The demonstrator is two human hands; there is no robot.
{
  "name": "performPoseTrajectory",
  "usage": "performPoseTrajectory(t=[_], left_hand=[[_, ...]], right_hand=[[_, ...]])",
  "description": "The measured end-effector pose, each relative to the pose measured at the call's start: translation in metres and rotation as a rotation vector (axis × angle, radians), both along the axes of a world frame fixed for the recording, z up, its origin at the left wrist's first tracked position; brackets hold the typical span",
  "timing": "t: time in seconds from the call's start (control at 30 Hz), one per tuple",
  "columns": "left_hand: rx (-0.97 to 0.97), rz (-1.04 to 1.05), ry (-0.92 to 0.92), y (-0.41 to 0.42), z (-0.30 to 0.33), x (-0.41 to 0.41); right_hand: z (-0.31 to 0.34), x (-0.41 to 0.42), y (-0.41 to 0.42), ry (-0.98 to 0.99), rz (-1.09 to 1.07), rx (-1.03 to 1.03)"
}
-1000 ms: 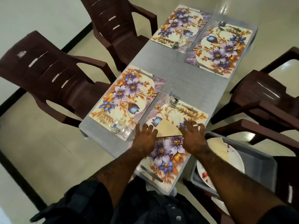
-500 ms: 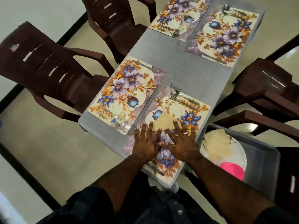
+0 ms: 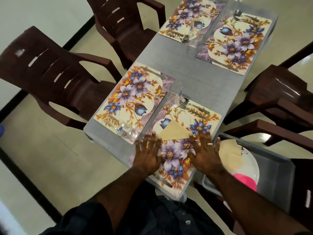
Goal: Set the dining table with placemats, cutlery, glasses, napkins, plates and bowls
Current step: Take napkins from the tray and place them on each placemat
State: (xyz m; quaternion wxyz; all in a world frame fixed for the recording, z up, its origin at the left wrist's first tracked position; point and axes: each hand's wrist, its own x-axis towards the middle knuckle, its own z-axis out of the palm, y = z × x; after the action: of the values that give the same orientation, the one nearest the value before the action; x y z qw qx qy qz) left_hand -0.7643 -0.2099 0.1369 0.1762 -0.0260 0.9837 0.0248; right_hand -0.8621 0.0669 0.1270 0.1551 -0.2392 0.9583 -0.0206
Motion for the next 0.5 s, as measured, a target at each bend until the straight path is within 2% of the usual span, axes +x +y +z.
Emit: performPoseTrajectory(t=[0.23,0.5], left_hand=[[-0.003,-0.009,0.030,0.017,-0.008,-0.015],[0.013,0.011,0.014,0.009,0.003,-0.034]], right_hand=[[-0.008,0.004,-0.034,-0.063,0.086,-0.009],[0.013,0.013,-0.037,0.005,0.149,-0.051]])
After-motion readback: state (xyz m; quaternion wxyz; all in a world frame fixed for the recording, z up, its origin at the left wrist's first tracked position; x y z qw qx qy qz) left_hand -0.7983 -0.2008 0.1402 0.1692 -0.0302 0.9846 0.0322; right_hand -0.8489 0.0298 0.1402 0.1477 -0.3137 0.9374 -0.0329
